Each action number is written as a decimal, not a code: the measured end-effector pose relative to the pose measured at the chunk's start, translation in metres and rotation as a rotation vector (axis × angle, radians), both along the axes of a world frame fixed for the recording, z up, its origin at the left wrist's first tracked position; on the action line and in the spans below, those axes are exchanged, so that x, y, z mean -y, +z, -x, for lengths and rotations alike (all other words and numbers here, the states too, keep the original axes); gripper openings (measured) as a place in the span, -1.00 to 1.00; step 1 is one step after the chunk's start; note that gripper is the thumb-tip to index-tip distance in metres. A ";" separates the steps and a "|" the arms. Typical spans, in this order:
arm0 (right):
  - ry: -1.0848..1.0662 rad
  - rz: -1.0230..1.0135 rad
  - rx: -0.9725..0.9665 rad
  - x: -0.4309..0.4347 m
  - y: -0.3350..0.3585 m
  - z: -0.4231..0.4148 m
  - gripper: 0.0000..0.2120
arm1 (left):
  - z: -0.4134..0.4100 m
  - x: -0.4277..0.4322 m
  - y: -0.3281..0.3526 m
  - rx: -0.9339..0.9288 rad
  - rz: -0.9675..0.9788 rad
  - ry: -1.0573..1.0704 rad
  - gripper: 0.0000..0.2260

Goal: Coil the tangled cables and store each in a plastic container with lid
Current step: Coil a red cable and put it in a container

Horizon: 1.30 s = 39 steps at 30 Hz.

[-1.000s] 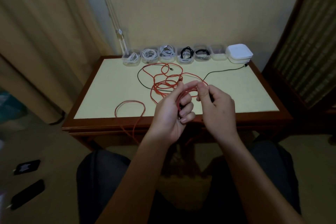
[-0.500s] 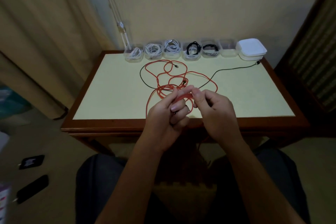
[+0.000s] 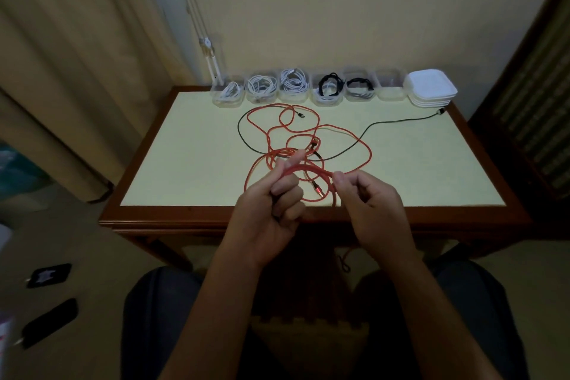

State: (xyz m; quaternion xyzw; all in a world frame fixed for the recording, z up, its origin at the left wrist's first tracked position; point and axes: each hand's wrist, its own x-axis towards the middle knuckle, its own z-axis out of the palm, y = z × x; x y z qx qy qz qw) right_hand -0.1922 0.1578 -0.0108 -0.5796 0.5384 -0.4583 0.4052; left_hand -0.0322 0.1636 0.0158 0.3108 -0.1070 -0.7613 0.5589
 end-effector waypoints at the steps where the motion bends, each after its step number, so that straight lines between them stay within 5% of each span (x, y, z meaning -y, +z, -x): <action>1: -0.007 -0.014 -0.003 -0.001 -0.001 0.002 -0.76 | -0.003 0.000 0.002 -0.002 -0.003 0.022 -0.70; 15: -0.183 -0.009 -0.235 -0.018 -0.016 0.053 -0.91 | -0.045 -0.004 0.027 -0.056 -0.050 0.425 -0.67; 22: 0.086 0.144 -0.719 -0.024 0.000 0.036 -0.82 | -0.026 -0.015 0.022 0.526 0.167 0.390 -0.74; 29: 0.136 0.259 -0.563 -0.038 0.030 0.012 -0.71 | 0.002 -0.036 0.017 0.968 0.389 0.080 -0.80; 34: 0.045 0.420 -0.369 -0.039 0.032 0.011 -0.76 | 0.017 -0.044 0.012 0.927 0.421 -0.052 -0.74; 39: -0.089 0.428 -0.208 -0.042 0.039 0.009 -0.83 | 0.025 -0.047 0.028 0.355 0.246 -0.172 -0.71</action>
